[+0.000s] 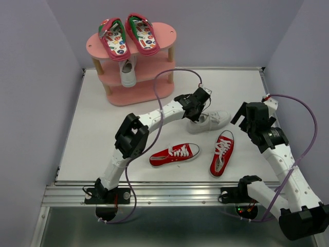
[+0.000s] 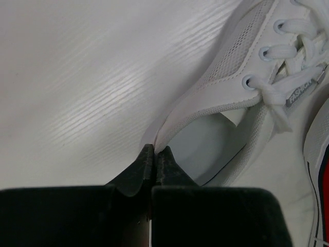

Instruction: Place and organize the shoes onto the shoe shelf

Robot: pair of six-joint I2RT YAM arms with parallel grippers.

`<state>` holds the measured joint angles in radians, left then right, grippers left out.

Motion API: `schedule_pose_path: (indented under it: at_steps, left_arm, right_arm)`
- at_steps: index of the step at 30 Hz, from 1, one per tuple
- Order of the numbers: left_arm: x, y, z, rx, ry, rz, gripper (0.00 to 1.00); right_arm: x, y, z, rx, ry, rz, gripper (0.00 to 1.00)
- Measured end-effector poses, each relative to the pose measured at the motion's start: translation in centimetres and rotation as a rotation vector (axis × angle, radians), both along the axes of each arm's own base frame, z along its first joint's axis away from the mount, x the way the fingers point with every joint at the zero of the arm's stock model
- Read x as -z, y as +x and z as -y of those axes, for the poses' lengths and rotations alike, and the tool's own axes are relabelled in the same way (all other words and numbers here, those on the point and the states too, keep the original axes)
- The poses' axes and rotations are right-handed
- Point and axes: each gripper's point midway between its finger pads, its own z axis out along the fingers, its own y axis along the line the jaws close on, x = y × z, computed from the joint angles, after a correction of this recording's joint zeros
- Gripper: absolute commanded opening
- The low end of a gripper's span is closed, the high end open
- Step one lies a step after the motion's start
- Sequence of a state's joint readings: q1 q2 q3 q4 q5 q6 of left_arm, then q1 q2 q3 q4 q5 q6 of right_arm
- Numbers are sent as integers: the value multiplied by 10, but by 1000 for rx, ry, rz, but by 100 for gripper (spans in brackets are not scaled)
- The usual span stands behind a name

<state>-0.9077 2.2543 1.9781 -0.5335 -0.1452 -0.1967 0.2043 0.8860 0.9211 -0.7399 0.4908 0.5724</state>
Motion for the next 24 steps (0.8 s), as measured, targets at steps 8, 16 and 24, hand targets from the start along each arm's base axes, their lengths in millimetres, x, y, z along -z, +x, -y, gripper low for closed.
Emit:
schedule_pose_path:
  at_steps: [8,16,24]
  left_arm:
    - [-79,13,-77,-297,-146,55,0]
    - [-68,-1,-135,-589,-259,23,0]
    - [3,-51,-123,-594,-187,-135,60]
  right_arm:
    - [12,5,-11,-40,35,-29,100]
    - [19,12,-19,-68,62,-42,100]
    - [22,15,-24,-86,78,-39,100]
